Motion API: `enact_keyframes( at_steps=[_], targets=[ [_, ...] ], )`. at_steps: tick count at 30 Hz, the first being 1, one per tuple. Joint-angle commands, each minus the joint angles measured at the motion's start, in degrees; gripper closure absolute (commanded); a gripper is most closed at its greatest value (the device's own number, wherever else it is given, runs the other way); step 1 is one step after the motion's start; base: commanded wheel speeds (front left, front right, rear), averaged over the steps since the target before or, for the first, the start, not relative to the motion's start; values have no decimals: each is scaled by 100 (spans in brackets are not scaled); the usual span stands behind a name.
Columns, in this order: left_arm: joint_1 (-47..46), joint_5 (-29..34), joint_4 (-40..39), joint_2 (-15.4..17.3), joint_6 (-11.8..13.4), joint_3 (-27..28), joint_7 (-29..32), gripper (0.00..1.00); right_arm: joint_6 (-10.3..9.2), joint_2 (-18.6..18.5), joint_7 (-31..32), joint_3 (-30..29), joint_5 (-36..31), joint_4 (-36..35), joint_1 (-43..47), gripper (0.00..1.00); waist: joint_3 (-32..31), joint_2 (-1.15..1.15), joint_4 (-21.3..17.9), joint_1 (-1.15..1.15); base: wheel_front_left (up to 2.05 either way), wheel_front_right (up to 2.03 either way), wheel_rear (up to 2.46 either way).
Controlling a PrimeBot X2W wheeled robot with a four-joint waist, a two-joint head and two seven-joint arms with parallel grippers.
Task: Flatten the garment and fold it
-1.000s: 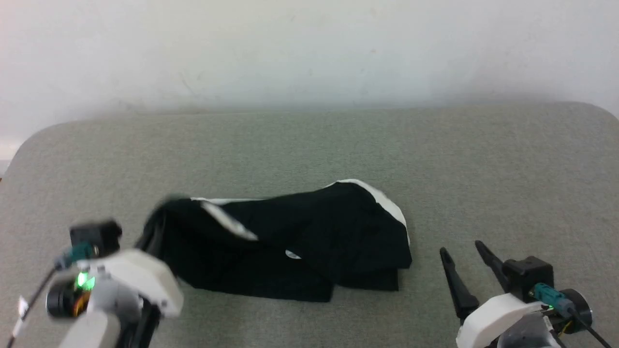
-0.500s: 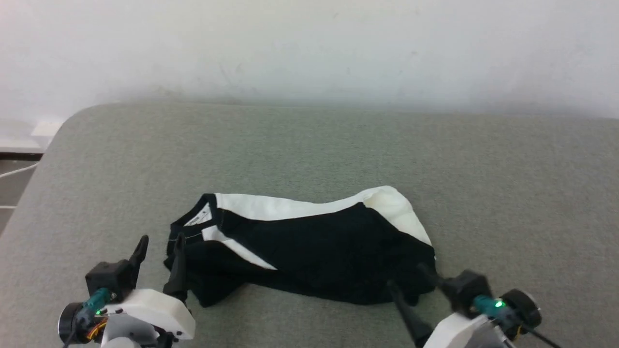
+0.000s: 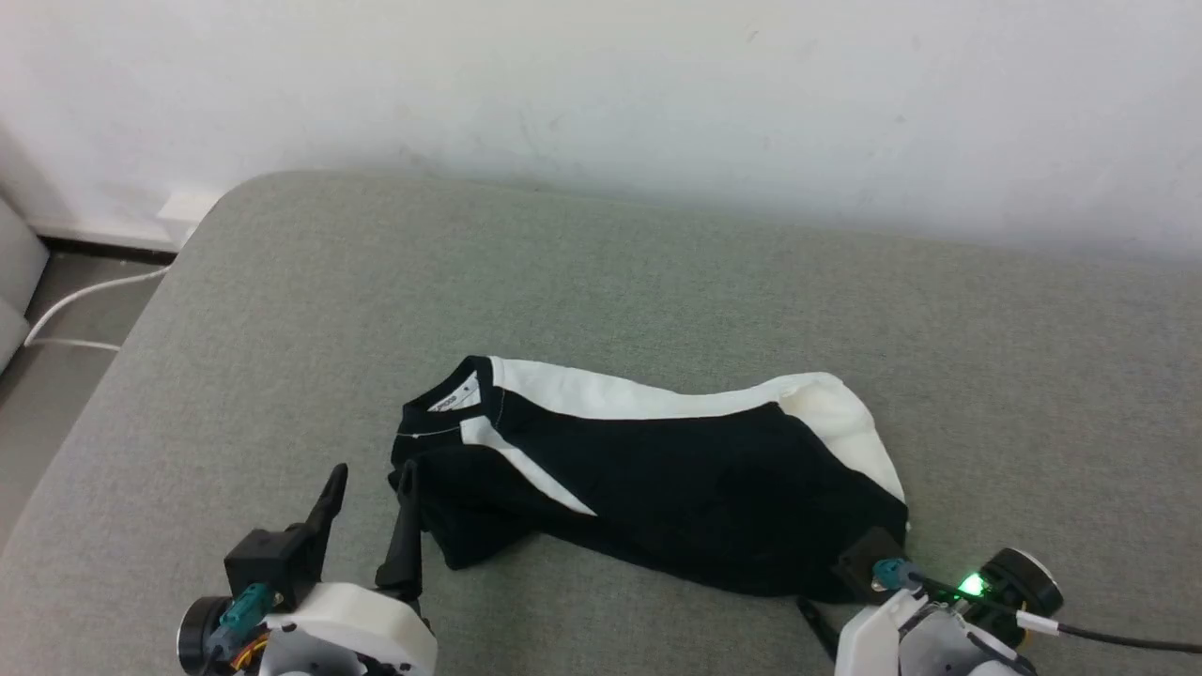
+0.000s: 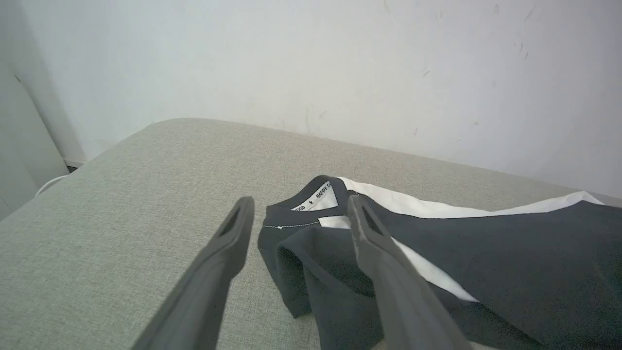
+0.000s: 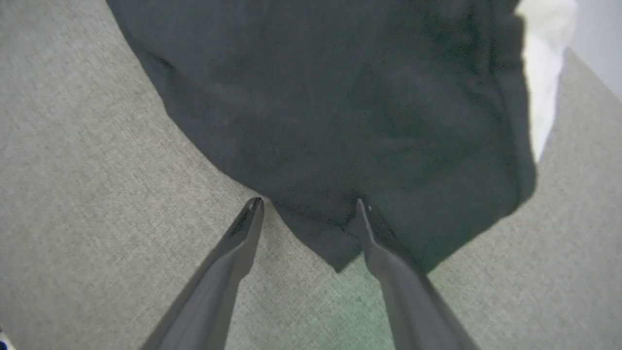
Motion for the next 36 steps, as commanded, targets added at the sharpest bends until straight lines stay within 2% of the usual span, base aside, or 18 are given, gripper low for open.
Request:
enact_keyframes(
  at_steps=[1,4,5,6,11,16,20,24,29,34,35,36],
  targets=[
    [18,66,-2,-39,-49,25,-25,0,-11,-5,46,-28,-30,106,-84,0,78,0,85,0,0,0,0],
    [28,114,6,-100,-70,75,-25,0,-11,22,188,-143,-60,479,-136,0,121,0,118,0,0,0,0],
    [41,126,13,-113,-75,98,-26,0,-11,38,231,-175,-52,586,-139,66,120,0,107,0,0,0,0],
    [63,137,19,-124,-77,127,-26,0,-11,37,253,-163,-60,659,-143,100,109,0,81,0,0,0,0],
    [179,154,122,-158,-98,261,-26,0,-11,-66,247,-296,64,561,-68,100,1,0,-239,0,0,0,0],
    [220,183,213,-192,-121,366,-26,0,-11,-425,523,-831,174,-270,296,100,-133,0,-692,0,0,0,0],
    [218,222,258,-242,-157,421,-27,0,-11,-858,1022,-1603,203,-1086,703,100,-175,0,-989,0,0,0,0],
    [185,275,290,-316,-231,435,-27,0,-11,-1211,1452,-2610,135,-1501,1045,100,-170,0,-1139,0,0,0,0],
    [97,357,358,-409,-338,420,-27,0,-11,-1308,1467,-3557,-175,-1258,1266,100,-112,0,-1162,0,0,0,0],
    [35,431,496,-500,-464,330,-27,0,-11,-1149,1279,-3648,-449,-727,1252,100,-76,0,-1119,0,0,0,0],
    [32,436,550,-506,-502,294,-27,0,-11,-1070,1218,-3615,-468,-693,1216,0,-69,0,-1116,0,0,0,0],
    [21,444,602,-506,-540,255,-27,0,-11,-992,1120,-3585,-487,-699,1163,0,-64,0,-1117,0,0,0,0]
  ],
)
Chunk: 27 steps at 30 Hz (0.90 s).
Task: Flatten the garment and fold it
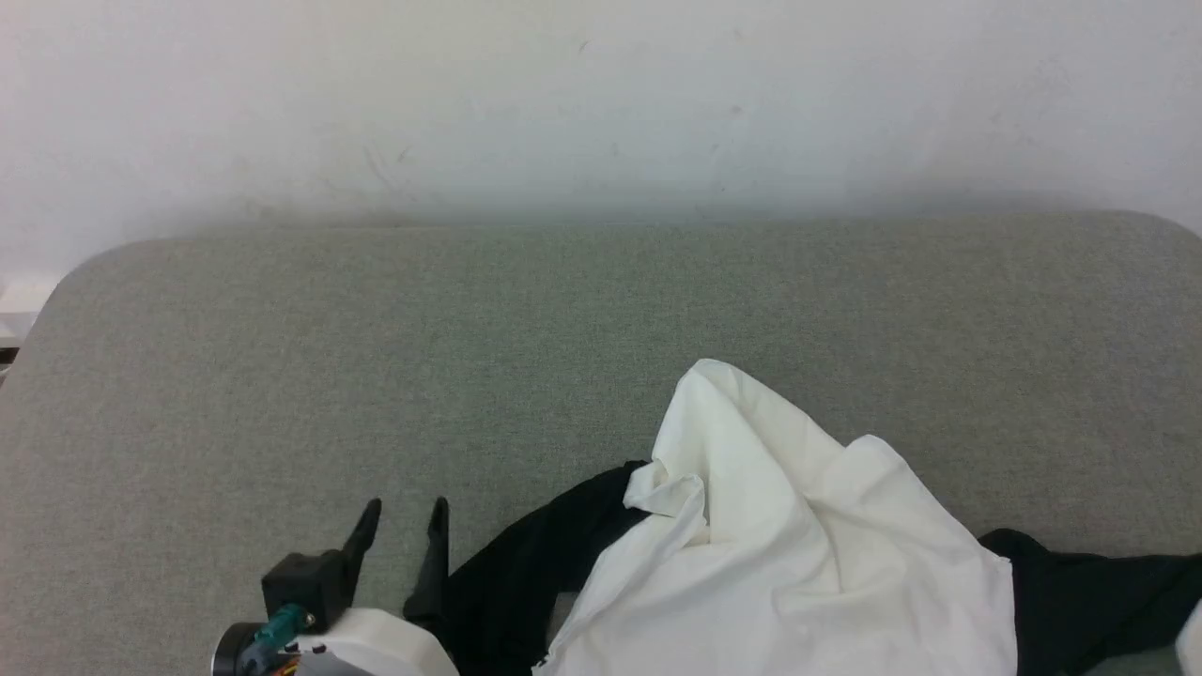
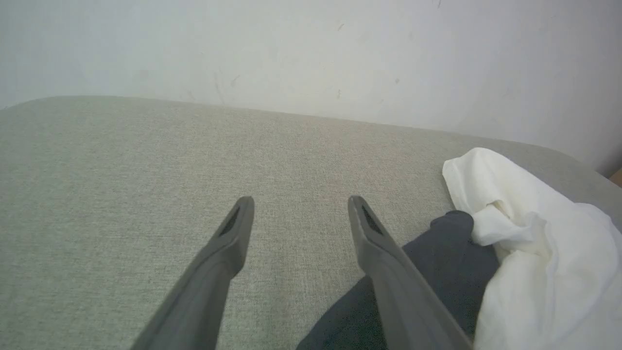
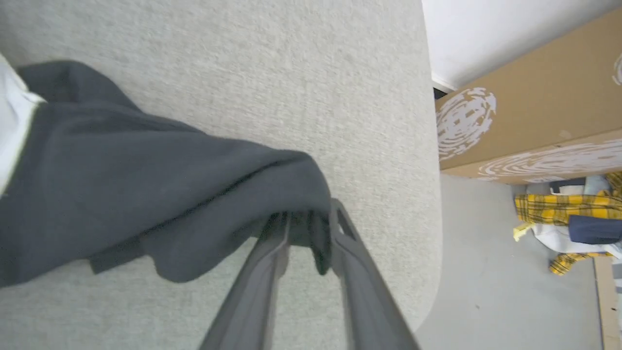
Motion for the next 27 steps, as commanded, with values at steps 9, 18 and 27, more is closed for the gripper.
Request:
enact_keyframes(
  at_steps=[9,18,27],
  targets=[
    [-395,18,253,46,-557,-529,768,0,-12,853,-957,62,-146,-1070,-519,0,55,0,-169,0,0,0,0],
    [-1174,76,598,196,-878,-1154,2525,0,-12,1585,-1722,423,-162,-1826,-664,0,461,0,-511,0,0,0,0],
    [-1730,-62,942,410,-1089,-1521,3158,100,-12,1895,-1991,633,-283,-1555,-649,0,831,0,-694,0,0,0,0]
  ],
)
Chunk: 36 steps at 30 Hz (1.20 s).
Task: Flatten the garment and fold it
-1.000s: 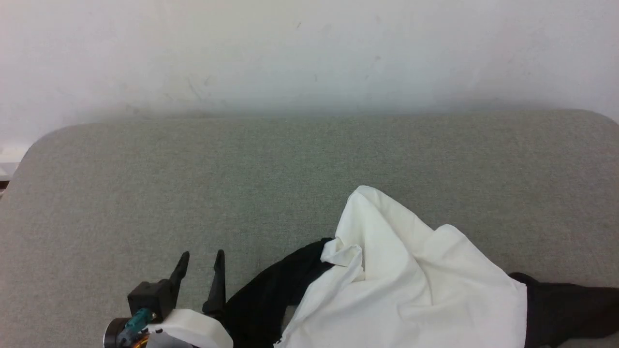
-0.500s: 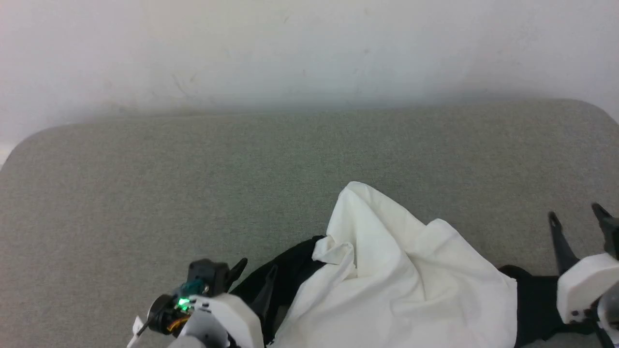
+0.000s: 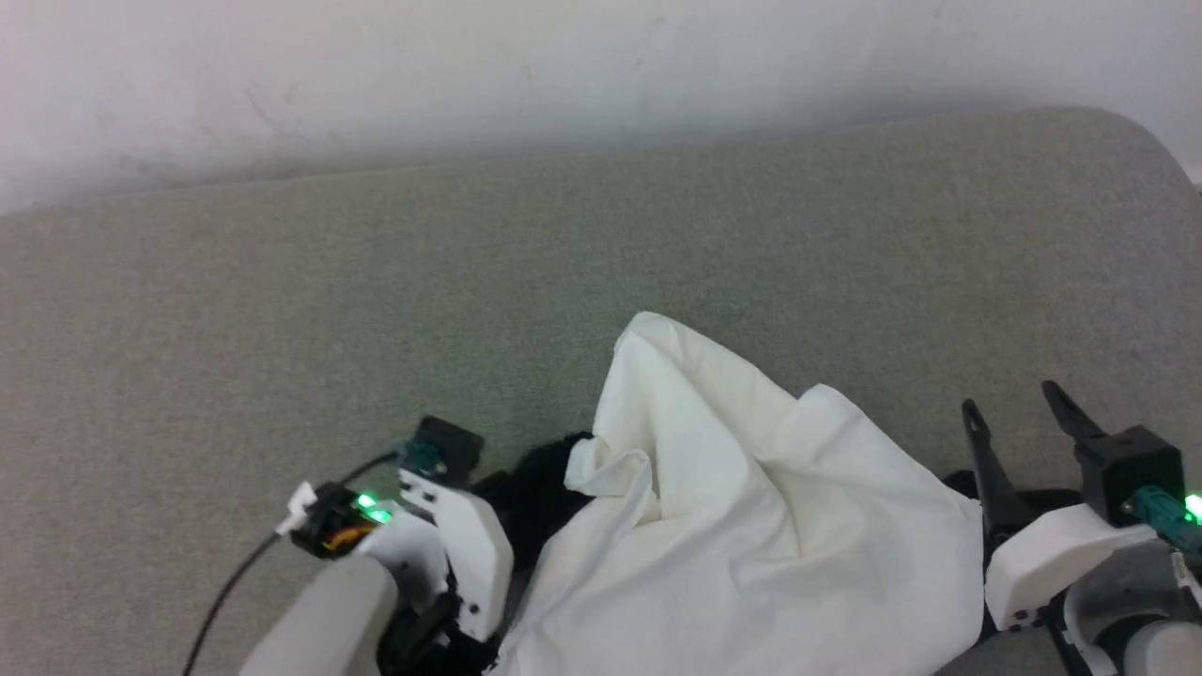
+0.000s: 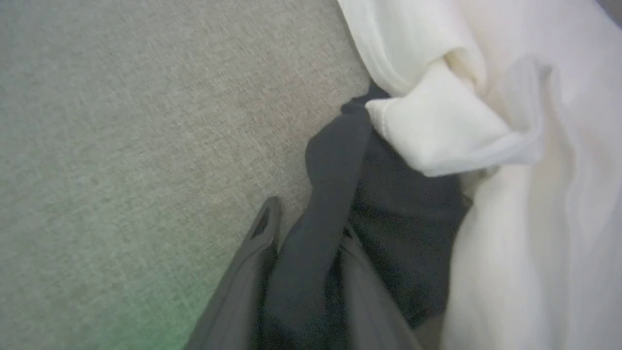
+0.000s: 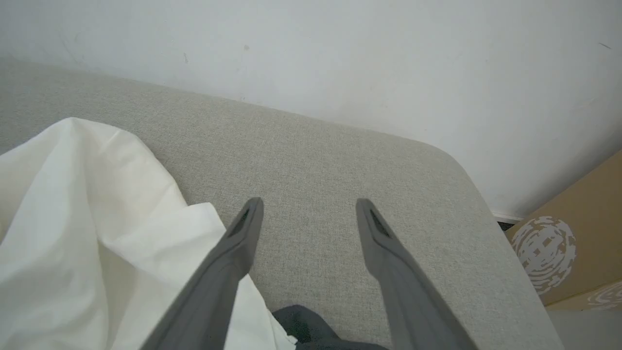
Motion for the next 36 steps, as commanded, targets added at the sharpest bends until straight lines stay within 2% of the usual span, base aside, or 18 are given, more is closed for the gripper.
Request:
enact_keyframes(
  at_steps=[1,7,12,15,17,20,22,23,27,31,33,36],
  targets=[
    [-1,-10,117,72,3,35,-22,100,-12,39,-47,14,-40,30,-50,0,108,0,-93,-1,0,0,0],
    [-298,-50,-103,351,593,871,-1200,100,-12,161,-190,50,-60,180,-23,0,-31,0,41,-1,0,0,0],
    [-450,-32,-638,624,1379,1807,-2380,100,-12,211,-218,151,-43,253,-39,0,-149,0,170,-1,0,0,0],
    [-376,-97,-862,758,1750,2285,-2714,100,-12,239,-196,261,-23,296,-46,0,-123,0,214,-1,0,0,0],
    [-258,-152,-813,860,1869,2451,-2679,100,-12,261,-173,306,15,346,-56,0,-71,0,234,-1,0,0,0],
    [-101,-181,-526,914,1895,2441,-2507,97,-12,281,-131,345,70,458,-89,0,31,0,258,-1,0,0,0],
    [-13,-177,-245,871,1845,2308,-2364,62,-12,263,-80,377,94,558,-114,0,91,0,282,-1,0,0,0],
    [4,-171,-113,822,1804,2240,-2371,0,-12,247,-71,390,114,598,-137,0,118,0,301,-1,0,0,0],
    [-72,-173,263,609,1620,2092,-2716,0,-12,161,-46,408,232,713,-263,0,125,0,417,-1,0,0,0],
    [-178,-56,253,435,1383,1979,-3041,0,-12,-31,84,483,414,740,-408,0,4,0,629,-1,0,0,0],
    [-154,49,30,365,1240,1938,-3097,0,-12,-174,249,604,557,743,-512,0,-87,0,747,-1,0,0,0],
    [38,293,-638,218,1169,1992,-3111,0,-12,-455,677,844,841,778,-699,0,-209,0,965,-1,0,0,0]
  ],
)
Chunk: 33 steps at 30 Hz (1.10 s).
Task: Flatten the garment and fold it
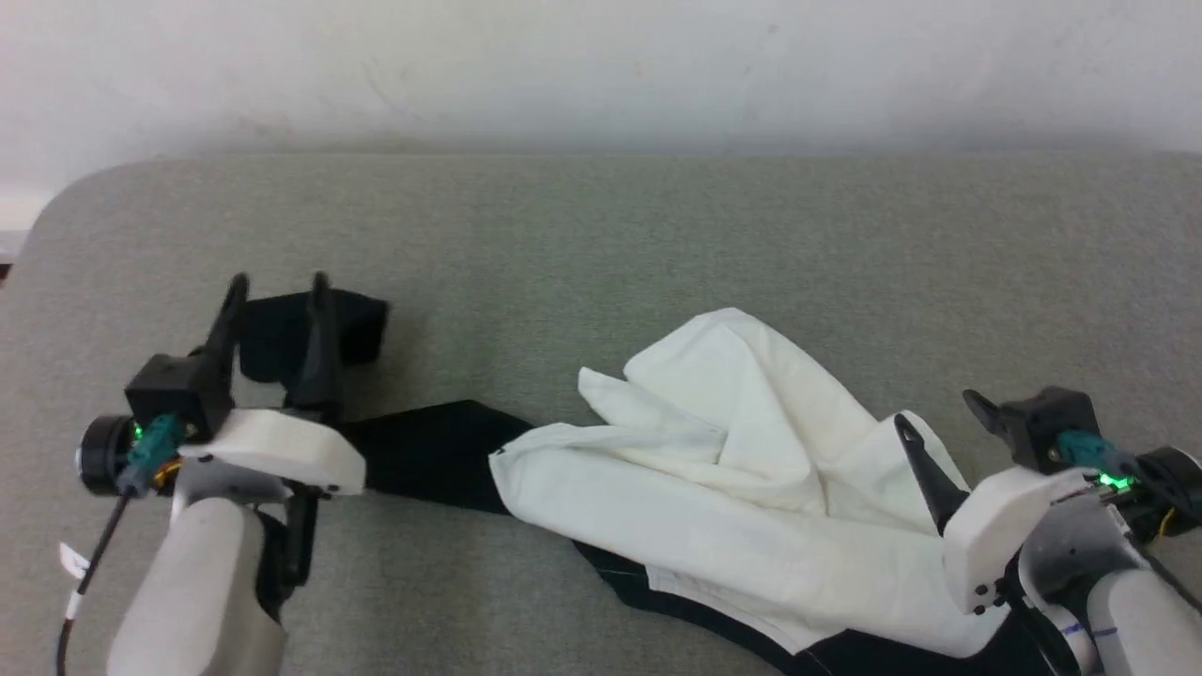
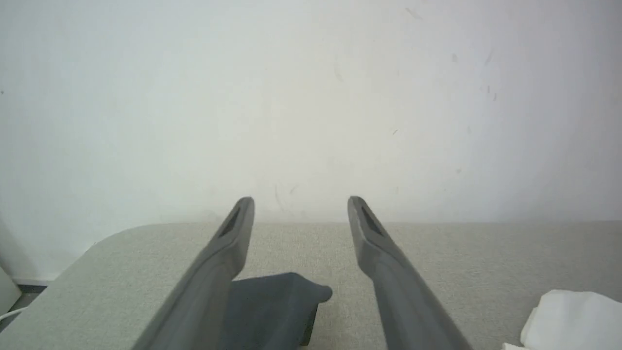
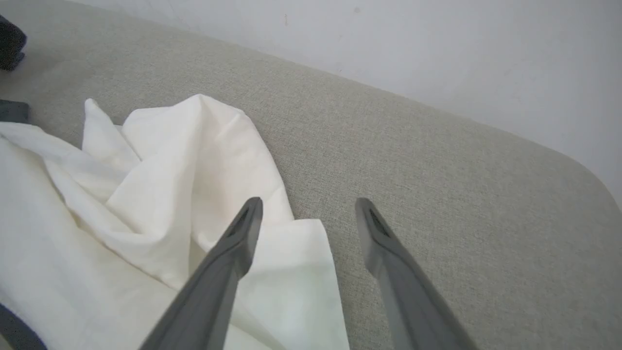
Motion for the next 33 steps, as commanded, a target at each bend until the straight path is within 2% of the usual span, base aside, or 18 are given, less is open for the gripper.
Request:
enact_keyframes(
  at_steps=[1,6,10,16,22,23,24,29,33],
  targets=[
    [184,138,-207,-71,-52,-19,-26,0,-12,-108,176,88,144,29,-157,0,-194,0,295,0,0,0,0],
    [747,445,-1037,-298,-249,-124,-28,0,-12,-658,1222,602,718,247,-606,0,-213,0,732,0,0,0,0],
    [1078,560,-1450,-486,-342,-215,-28,0,-12,-961,1803,917,1076,617,-1033,0,-75,0,1098,0,0,0,0],
    [1414,702,-1799,-892,-381,-354,-29,0,-12,-1204,2010,985,1250,1662,-1558,0,182,0,1649,0,0,0,0],
    [1552,755,-1704,-1194,-509,-362,-29,0,-12,-1370,2071,1276,1570,2501,-1720,0,332,0,2004,0,0,0,0],
    [1562,771,-1688,-1221,-534,-350,-29,0,-12,-1451,2088,1385,1559,2573,-1726,65,336,0,2038,0,0,0,0],
    [1573,785,-1673,-1244,-558,-335,-29,0,-12,-1524,2074,1472,1566,2626,-1734,100,334,0,2066,0,0,0,0],
    [1592,866,-1632,-1311,-676,-219,-29,0,-12,-1901,1620,1457,1439,2741,-2081,100,308,0,2130,0,0,0,0],
    [1552,947,-1676,-1370,-757,-186,-29,0,-12,-2246,999,1129,856,2853,-2755,100,380,0,2147,0,0,0,0]
  ],
)
